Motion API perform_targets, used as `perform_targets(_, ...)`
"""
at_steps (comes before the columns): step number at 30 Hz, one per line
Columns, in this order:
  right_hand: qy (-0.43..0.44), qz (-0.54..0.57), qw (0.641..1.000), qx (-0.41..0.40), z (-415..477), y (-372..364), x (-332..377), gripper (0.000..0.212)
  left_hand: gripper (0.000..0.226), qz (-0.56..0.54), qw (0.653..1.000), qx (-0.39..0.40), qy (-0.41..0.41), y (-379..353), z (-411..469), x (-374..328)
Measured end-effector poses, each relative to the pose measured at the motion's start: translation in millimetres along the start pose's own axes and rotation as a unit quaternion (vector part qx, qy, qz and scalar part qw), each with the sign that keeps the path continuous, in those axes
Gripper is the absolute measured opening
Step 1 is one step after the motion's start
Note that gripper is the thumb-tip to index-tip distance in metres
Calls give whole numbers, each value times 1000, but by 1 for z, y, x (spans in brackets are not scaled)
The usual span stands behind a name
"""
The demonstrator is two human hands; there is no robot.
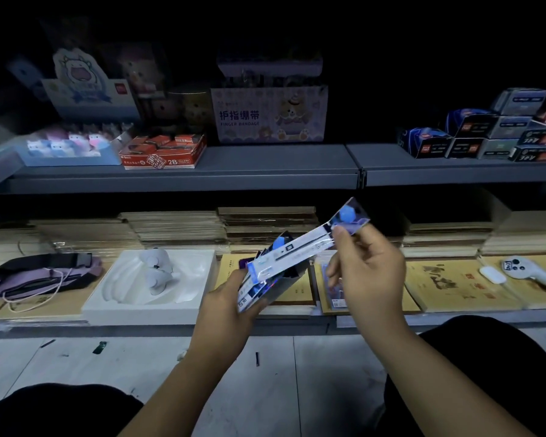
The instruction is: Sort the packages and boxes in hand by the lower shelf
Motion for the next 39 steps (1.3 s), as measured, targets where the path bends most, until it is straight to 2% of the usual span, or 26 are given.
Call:
perform_targets(3, 25, 2, 998, -58, 10, 16, 7, 22, 45, -72, 997, -8, 38, 3, 2, 5)
perform_targets(6, 36, 5, 996, -80, 15, 26, 9, 18, 40, -134, 989, -15, 58, 6, 2, 8)
perform_targets(11, 85, -44, 992, -77, 12, 26, 15, 20, 46, -171, 983, -11, 64, 6, 1, 4)
perform_targets(16, 193, -142, 968, -78, 8, 21, 28, 14, 48, -175, 983, 3, 55, 4, 0, 1)
perform_targets(20, 236, -197, 951, -16, 1, 6, 30, 8, 47, -166, 985, 6, 45, 4, -1, -2)
perform_targets(25, 189, -264, 940, 105, -7, -23, 2, 11, 44, -150, 988, 8, 31, 2, -3, -9)
perform_targets(29, 150, -332, 914, 178, -12, -35, -16, 18, 43, -120, 993, 8, 8, 1, -5, -14)
perform_targets(31, 128, -338, 914, 183, -11, -34, -18, 15, 42, -107, 994, 7, 4, 2, -5, -13)
perform_targets(35, 101, -279, 946, 129, -5, -22, -12, 4, 43, -93, 996, 1, 1, 4, -3, -13)
perform_targets(39, 59, -313, 936, 147, -6, -23, -24, 8, 44, -80, 997, 2, -10, 4, -4, -16)
Point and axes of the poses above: each hand's wrist, its own z-axis towards the middle knuckle, its own y-axis out of the back of the hand, x = y × z, the point moved 7 cm from there along z, towards the middle knuckle, and after that the axes turned 3 degrees about -x, right-handed, at the moved point
